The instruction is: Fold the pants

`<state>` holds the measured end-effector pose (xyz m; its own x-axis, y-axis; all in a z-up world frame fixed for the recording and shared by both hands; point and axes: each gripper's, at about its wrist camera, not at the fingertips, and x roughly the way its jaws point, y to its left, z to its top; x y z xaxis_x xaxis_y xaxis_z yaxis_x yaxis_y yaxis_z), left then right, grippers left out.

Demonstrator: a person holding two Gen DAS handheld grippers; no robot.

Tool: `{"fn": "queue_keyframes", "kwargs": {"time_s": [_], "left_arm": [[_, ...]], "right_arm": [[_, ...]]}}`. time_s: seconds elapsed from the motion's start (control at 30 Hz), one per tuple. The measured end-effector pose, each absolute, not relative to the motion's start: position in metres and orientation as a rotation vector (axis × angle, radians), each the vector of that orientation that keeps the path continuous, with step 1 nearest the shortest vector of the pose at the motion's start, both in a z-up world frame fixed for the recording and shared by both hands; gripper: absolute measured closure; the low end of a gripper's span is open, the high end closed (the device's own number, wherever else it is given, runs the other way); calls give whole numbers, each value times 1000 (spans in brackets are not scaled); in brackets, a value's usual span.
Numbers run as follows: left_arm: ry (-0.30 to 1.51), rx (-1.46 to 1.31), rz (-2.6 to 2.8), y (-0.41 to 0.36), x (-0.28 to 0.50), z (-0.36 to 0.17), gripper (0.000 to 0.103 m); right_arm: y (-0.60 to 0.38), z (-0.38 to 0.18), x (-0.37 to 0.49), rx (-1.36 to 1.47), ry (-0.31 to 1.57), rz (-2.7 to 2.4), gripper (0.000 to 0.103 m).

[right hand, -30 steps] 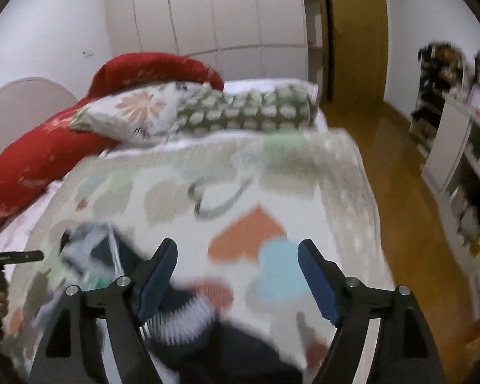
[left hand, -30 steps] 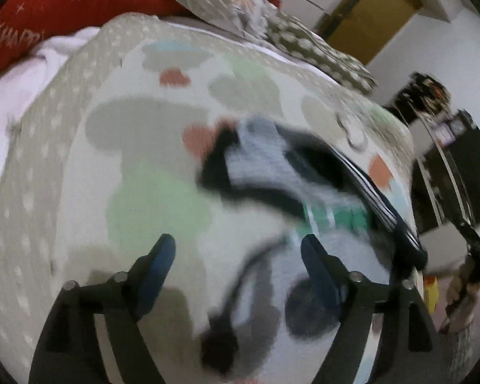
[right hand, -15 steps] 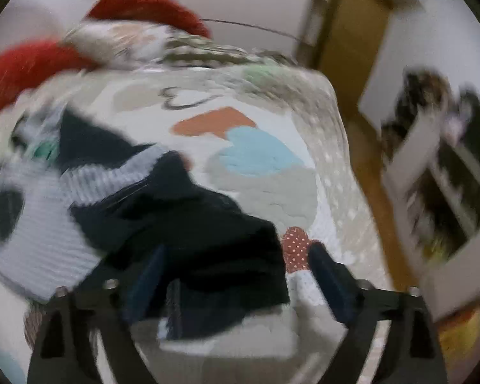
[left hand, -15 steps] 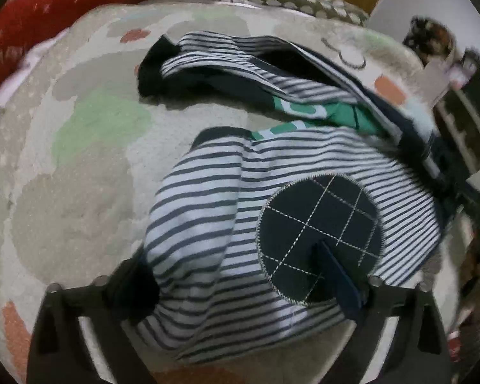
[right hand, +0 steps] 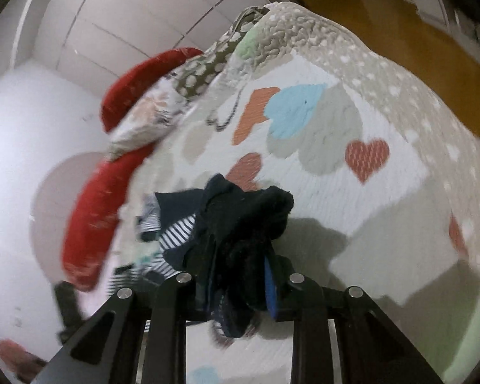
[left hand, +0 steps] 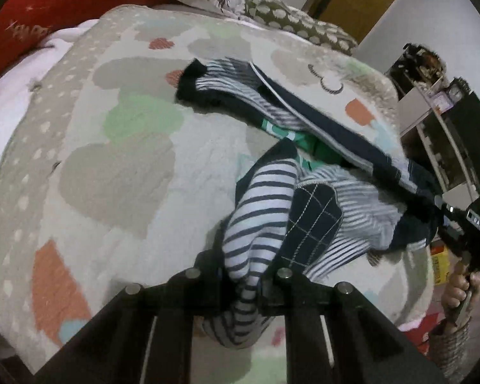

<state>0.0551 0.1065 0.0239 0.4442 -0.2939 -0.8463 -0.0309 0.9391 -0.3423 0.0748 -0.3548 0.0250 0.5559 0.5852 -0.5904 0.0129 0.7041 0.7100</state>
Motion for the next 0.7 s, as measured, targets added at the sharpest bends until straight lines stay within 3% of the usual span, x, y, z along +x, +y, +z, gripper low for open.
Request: {"fn": "queue_keyframes", "kwargs": {"time_s": [0.1, 0.2, 0.33, 0.4, 0.53, 0.6, 0.7], "left_arm": [[1114, -363, -150, 114, 37, 25, 88], [1173, -384, -116, 116, 26, 3, 80], [1210, -425, -52, 123, 7, -23, 76], [1173, -462, -37, 127, -8, -18, 73], [1057, -457, 26, 128, -46, 2, 52], [1024, -441, 44, 121, -60, 9, 50], [1016, -430, 25, 113, -64, 9, 50]], "right_arm": [[-362, 34, 54, 799, 923, 414, 77], [-373, 30, 31, 806, 926, 389, 77], [-391, -4, 15, 781, 994, 222, 71], [-397, -7, 7, 677, 999, 85, 64], [-386, 29, -23, 466, 889, 47, 49], [-360, 51, -30, 308, 836, 102, 41], [-297, 65, -31, 62, 814, 278, 39]]}}
